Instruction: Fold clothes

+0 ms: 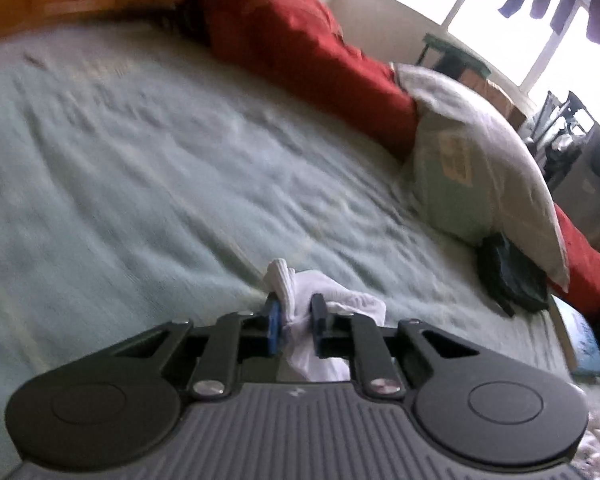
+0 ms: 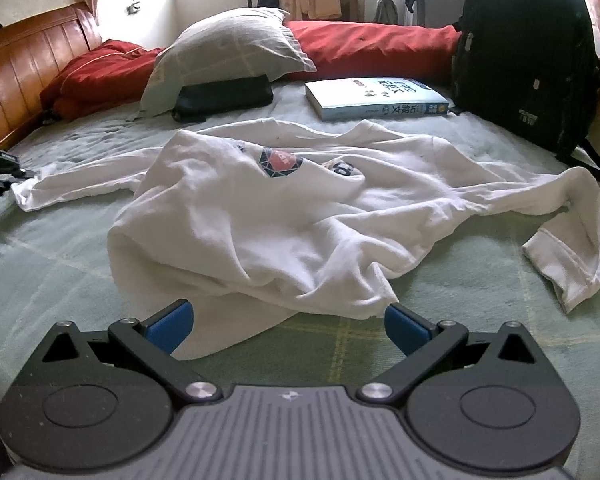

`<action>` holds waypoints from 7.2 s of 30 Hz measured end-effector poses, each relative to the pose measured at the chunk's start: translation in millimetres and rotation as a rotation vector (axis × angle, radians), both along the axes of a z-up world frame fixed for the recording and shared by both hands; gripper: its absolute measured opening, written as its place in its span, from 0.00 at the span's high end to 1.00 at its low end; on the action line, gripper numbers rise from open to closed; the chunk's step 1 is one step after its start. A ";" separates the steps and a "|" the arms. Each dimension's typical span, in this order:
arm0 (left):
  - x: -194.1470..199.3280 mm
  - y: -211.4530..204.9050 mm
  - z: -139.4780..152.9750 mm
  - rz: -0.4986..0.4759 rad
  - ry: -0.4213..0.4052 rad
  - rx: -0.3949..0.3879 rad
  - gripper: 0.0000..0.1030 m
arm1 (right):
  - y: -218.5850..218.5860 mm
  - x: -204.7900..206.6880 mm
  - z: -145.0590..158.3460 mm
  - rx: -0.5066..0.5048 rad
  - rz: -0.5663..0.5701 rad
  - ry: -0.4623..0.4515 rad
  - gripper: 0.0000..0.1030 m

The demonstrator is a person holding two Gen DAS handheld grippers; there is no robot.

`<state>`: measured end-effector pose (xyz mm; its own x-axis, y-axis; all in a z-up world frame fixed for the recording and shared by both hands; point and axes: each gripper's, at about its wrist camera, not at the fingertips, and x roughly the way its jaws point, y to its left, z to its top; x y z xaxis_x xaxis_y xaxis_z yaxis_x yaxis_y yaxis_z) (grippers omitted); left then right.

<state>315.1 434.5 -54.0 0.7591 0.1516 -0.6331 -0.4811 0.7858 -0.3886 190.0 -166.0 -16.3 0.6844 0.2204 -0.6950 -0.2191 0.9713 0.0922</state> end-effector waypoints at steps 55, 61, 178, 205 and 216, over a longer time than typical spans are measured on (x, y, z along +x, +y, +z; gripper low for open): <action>-198.2 -420.0 8.5 -0.691 0.162 0.569 0.11 | -56.5 -62.9 -61.9 -0.035 0.052 -0.052 0.00; -205.9 -396.5 8.0 -0.579 0.199 0.616 0.11 | -22.3 -60.7 -27.1 -0.122 0.151 -0.110 0.00; -211.0 -411.3 7.1 -0.740 0.106 0.531 0.08 | -72.0 -70.5 20.2 0.001 0.300 -0.121 0.52; -175.2 -378.7 -1.3 -0.689 0.121 0.512 0.07 | -31.5 101.2 -0.2 -0.144 0.139 -0.111 0.47; -163.7 -399.3 -4.1 -0.793 0.082 0.506 0.07 | -64.7 58.8 10.7 -0.084 0.122 -0.108 0.33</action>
